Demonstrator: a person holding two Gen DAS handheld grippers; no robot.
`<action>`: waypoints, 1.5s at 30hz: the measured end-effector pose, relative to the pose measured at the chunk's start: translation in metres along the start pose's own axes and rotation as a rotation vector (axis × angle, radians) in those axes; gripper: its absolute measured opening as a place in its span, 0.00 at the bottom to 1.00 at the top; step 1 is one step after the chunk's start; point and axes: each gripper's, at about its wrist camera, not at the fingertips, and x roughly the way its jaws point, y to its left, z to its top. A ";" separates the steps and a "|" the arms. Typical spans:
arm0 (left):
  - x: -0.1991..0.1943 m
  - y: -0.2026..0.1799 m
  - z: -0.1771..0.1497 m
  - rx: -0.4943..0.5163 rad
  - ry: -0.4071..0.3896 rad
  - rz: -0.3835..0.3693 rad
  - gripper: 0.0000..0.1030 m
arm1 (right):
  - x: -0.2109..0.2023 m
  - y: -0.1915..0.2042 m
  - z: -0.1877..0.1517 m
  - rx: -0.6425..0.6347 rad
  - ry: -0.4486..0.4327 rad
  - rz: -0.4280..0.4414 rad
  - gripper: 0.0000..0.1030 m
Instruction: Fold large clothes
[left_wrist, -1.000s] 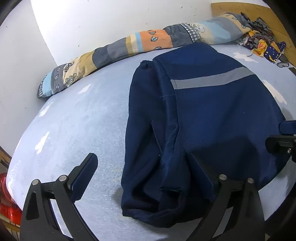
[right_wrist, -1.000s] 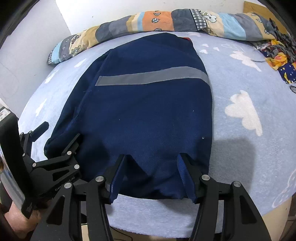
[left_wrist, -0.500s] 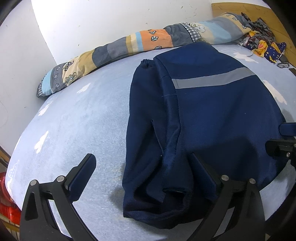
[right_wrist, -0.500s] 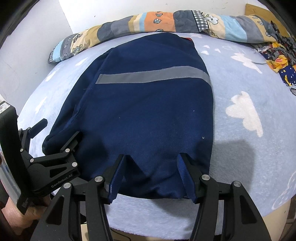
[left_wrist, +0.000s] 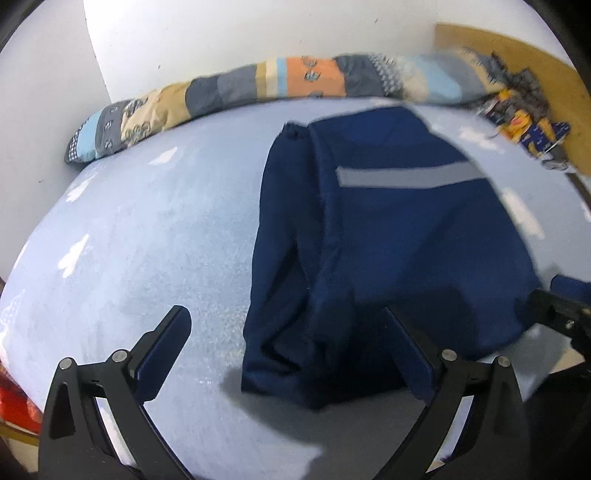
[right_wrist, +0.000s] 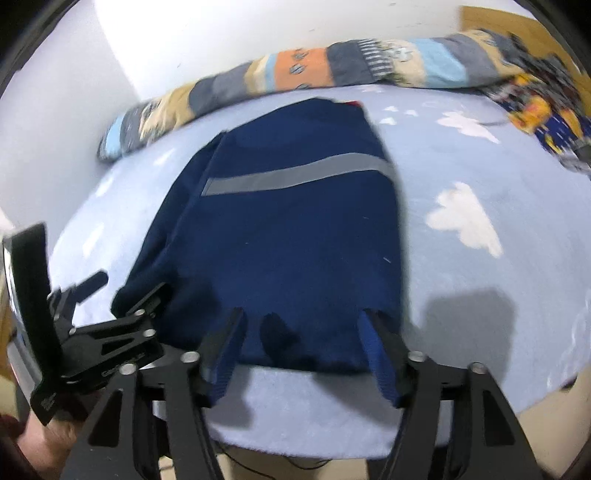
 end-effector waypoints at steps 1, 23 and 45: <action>-0.008 0.000 -0.002 0.000 -0.016 -0.012 0.99 | -0.006 -0.002 -0.004 0.009 -0.013 -0.006 0.68; -0.088 0.035 -0.030 -0.095 -0.124 -0.013 1.00 | -0.049 0.034 -0.047 -0.106 -0.122 -0.178 0.82; -0.133 0.026 -0.015 0.006 -0.273 -0.041 1.00 | -0.046 0.045 -0.051 -0.188 -0.137 -0.266 0.85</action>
